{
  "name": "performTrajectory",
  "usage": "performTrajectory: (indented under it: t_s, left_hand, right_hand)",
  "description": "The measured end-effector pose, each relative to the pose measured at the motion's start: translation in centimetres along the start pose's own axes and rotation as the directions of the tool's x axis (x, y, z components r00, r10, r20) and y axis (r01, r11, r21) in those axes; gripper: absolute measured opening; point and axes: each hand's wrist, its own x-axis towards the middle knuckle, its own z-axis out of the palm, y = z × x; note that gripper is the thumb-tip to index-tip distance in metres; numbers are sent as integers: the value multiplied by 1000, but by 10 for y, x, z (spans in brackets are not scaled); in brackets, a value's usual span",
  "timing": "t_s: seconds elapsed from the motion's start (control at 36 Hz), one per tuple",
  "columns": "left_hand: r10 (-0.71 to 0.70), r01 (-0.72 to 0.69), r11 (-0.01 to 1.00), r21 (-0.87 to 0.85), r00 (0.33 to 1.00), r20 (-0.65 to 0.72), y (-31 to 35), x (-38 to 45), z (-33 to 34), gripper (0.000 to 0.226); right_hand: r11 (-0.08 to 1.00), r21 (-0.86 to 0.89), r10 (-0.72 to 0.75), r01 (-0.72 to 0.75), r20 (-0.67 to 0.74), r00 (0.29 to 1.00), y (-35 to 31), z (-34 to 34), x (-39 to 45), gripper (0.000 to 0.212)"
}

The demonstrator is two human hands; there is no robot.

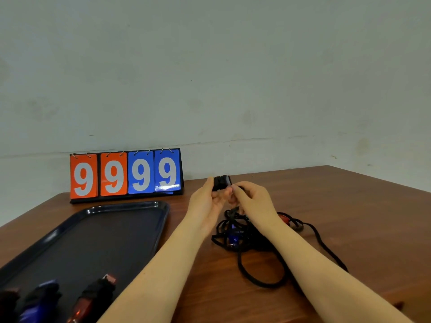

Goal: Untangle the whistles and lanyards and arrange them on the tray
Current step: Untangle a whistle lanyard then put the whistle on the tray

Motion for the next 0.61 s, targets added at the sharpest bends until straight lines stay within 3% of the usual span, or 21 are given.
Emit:
performTrajectory:
  t_s: [0.19, 0.31, 0.5, 0.61]
  left_hand:
    - [191, -192, 860, 473, 980, 51, -6, 2, 1, 26]
    - [301, -321, 767, 555, 945, 131, -4, 1, -2, 27]
    - [278, -331, 742, 583, 943, 182, -3, 0, -3, 21]
    - [311, -367, 620, 693, 926, 212, -6, 3, -6, 13]
  right_hand:
    - [987, -89, -134, 135, 12, 991, -1, 0, -3, 23]
    - [988, -65, -139, 140, 28, 990, -1, 2, -4, 23]
    - [990, -68, -124, 123, -9, 992, 1, 1, -2, 23]
    - [990, -101, -102, 99, -24, 995, 4, 1, 1, 23]
